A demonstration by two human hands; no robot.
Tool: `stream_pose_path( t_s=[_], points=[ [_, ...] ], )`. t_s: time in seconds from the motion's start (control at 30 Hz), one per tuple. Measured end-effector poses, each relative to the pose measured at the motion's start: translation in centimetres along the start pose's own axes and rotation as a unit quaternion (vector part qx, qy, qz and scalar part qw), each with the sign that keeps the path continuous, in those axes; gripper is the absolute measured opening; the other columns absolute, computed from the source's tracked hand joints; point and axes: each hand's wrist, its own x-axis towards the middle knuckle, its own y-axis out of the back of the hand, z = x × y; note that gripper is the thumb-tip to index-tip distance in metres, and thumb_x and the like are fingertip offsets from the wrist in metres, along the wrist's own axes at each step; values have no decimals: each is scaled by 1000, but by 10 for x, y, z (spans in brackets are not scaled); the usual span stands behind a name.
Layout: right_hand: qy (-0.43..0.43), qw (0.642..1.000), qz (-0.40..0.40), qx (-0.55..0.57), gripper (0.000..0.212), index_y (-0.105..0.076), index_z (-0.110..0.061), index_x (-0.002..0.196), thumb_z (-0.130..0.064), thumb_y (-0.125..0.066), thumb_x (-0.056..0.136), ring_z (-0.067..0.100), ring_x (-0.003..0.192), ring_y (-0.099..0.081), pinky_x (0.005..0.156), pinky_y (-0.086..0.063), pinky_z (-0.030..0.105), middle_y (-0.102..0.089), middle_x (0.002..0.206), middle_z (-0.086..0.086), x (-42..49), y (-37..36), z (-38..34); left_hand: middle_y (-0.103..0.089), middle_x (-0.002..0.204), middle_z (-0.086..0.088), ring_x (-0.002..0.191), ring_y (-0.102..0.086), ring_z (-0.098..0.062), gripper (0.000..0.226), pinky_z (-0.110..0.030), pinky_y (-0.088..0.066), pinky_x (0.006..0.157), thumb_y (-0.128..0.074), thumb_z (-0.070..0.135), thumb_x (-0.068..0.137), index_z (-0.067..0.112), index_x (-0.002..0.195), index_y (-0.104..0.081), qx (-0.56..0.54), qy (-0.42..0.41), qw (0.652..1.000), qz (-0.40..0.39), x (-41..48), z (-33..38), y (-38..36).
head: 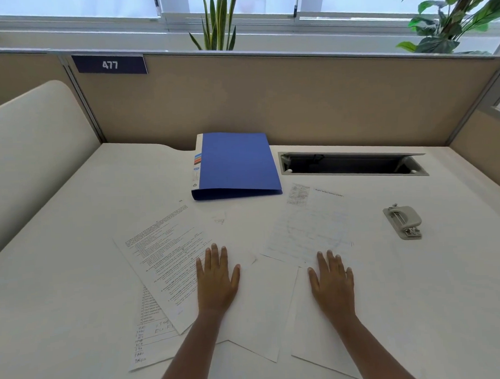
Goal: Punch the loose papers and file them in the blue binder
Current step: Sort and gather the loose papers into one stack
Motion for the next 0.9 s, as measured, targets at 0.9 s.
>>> stream_pose_path(
  t_s=[0.9],
  points=[
    [107, 984, -76, -122, 53, -20, -16, 147, -32, -32, 98, 21, 108, -58, 80, -49, 30, -55, 126, 5, 48, 7, 18, -68, 112, -23, 103, -66, -38, 54, -49, -54, 86, -29, 30, 84, 0, 105, -69, -11, -53, 998, 18, -14, 16, 25]
  ],
)
